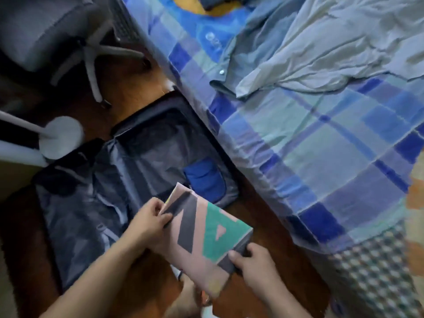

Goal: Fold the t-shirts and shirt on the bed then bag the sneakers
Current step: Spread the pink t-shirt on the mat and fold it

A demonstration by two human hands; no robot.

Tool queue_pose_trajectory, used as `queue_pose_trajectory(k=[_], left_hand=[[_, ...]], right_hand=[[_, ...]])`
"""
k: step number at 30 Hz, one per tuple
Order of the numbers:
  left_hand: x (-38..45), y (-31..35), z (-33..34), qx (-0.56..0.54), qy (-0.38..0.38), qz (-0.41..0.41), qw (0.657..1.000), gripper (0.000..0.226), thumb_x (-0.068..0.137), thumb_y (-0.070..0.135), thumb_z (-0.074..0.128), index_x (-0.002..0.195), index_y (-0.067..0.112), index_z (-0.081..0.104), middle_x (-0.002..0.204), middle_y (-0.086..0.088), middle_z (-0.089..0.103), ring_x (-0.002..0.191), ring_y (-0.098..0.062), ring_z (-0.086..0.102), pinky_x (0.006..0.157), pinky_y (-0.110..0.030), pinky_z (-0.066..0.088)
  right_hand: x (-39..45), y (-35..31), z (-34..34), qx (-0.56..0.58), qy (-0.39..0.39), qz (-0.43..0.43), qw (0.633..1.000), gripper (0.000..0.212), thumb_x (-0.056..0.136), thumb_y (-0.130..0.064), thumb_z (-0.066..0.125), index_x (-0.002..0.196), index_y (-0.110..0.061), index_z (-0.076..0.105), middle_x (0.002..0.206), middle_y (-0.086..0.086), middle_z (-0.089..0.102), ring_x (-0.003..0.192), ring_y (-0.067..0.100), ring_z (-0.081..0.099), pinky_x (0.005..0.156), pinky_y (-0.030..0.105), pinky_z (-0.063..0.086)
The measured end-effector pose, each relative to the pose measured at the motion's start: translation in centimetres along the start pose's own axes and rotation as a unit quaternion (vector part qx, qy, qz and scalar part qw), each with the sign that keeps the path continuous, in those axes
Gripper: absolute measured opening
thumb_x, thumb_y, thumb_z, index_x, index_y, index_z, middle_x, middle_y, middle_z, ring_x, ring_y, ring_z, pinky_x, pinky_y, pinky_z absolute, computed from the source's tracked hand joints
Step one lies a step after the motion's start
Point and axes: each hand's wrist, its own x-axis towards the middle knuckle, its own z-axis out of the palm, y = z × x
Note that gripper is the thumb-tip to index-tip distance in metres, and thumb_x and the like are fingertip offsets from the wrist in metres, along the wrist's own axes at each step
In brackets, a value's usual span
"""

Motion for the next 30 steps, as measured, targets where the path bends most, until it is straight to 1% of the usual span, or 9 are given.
queue_pose_trajectory(k=[2,7,12,16,19,23,26,28,30], left_hand=[[7.3,-3.8,-0.9,0.045,-0.008,0.034,0.998,0.021,0.089,0.011,0.068,0.079,0.016,0.050,0.076,0.000,0.058,0.074,-0.019,0.053,0.062,-0.024,0.038],[23.3,-7.8,-0.1,0.076,0.013,0.095,0.992,0.031,0.090,0.015,0.065,0.075,0.023,0.039,0.073,0.008,0.049,0.078,-0.025,0.048,0.065,-0.036,0.026],[35.7,-5.8,3.1,0.048,0.011,0.114,0.992,0.019,0.090,0.016,0.066,0.087,0.020,0.048,0.083,0.001,0.053,0.085,-0.025,0.051,0.071,-0.031,0.032],[43.1,-5.8,7.6,0.064,-0.024,0.120,0.990,0.015,0.090,0.017,0.068,0.097,0.016,0.055,0.096,-0.006,0.058,0.089,-0.026,0.054,0.070,-0.028,0.034],[46.0,-6.9,11.2,0.058,-0.022,0.167,0.984,0.017,0.093,0.022,0.067,0.106,0.015,0.060,0.102,-0.006,0.062,0.094,-0.027,0.056,0.073,-0.027,0.035],[44.8,-9.5,14.1,-0.047,0.035,0.199,0.978,0.027,0.097,0.024,0.058,0.125,0.020,0.057,0.114,0.001,0.064,0.111,-0.025,0.059,0.091,-0.029,0.043],[41.9,-11.7,15.0,-0.024,0.030,0.063,0.997,0.055,0.097,0.032,0.053,0.149,0.022,0.038,0.146,-0.013,0.045,0.134,-0.037,0.042,0.110,-0.043,0.035],[41.2,-12.7,14.8,-0.083,-0.001,-0.032,0.996,0.051,0.097,0.032,0.052,0.145,0.019,0.044,0.142,-0.013,0.053,0.128,-0.035,0.049,0.103,-0.040,0.040],[41.3,-12.4,14.3,-0.155,0.002,-0.002,0.988,0.027,0.094,0.021,0.055,0.120,0.020,0.059,0.116,-0.003,0.066,0.107,-0.028,0.061,0.089,-0.035,0.048]], right_hand=[[5.6,0.2,7.0,0.035,0.036,0.047,0.998,0.015,0.088,-0.008,0.075,0.076,-0.013,0.067,0.077,-0.009,0.069,0.070,0.008,0.062,0.055,0.013,0.044],[19.3,0.7,17.8,0.121,0.133,0.092,0.979,0.013,0.089,-0.009,0.072,0.078,-0.007,0.067,0.090,0.010,0.074,0.082,0.022,0.067,0.070,0.031,0.052],[32.0,0.5,21.1,0.203,0.215,0.113,0.949,0.023,0.094,-0.014,0.065,0.114,-0.003,0.064,0.113,0.017,0.070,0.095,0.030,0.068,0.085,0.040,0.058],[39.1,1.0,20.7,0.211,0.258,0.166,0.928,0.034,0.101,-0.010,0.052,0.132,0.003,0.055,0.128,0.023,0.062,0.112,0.036,0.063,0.072,0.027,0.046],[41.5,2.2,20.1,0.162,0.296,0.188,0.922,0.036,0.102,-0.013,0.051,0.133,0.004,0.055,0.132,0.023,0.060,0.120,0.036,0.060,0.077,0.030,0.044],[41.0,3.4,20.3,0.070,0.378,0.171,0.907,0.027,0.104,-0.018,0.051,0.120,0.001,0.060,0.127,0.024,0.061,0.109,0.038,0.061,0.083,0.035,0.045],[39.1,2.9,20.7,0.095,0.406,0.140,0.898,0.018,0.105,-0.012,0.047,0.104,0.003,0.057,0.115,0.025,0.061,0.090,0.036,0.055,0.073,0.032,0.040],[38.8,2.8,21.1,0.129,0.413,0.113,0.894,0.016,0.104,-0.010,0.050,0.091,-0.001,0.052,0.100,0.021,0.062,0.087,0.036,0.056,0.070,0.032,0.042],[38.7,2.4,21.2,0.134,0.417,0.077,0.896,0.017,0.103,-0.011,0.052,0.087,-0.006,0.050,0.090,0.012,0.060,0.081,0.029,0.054,0.068,0.028,0.038]])
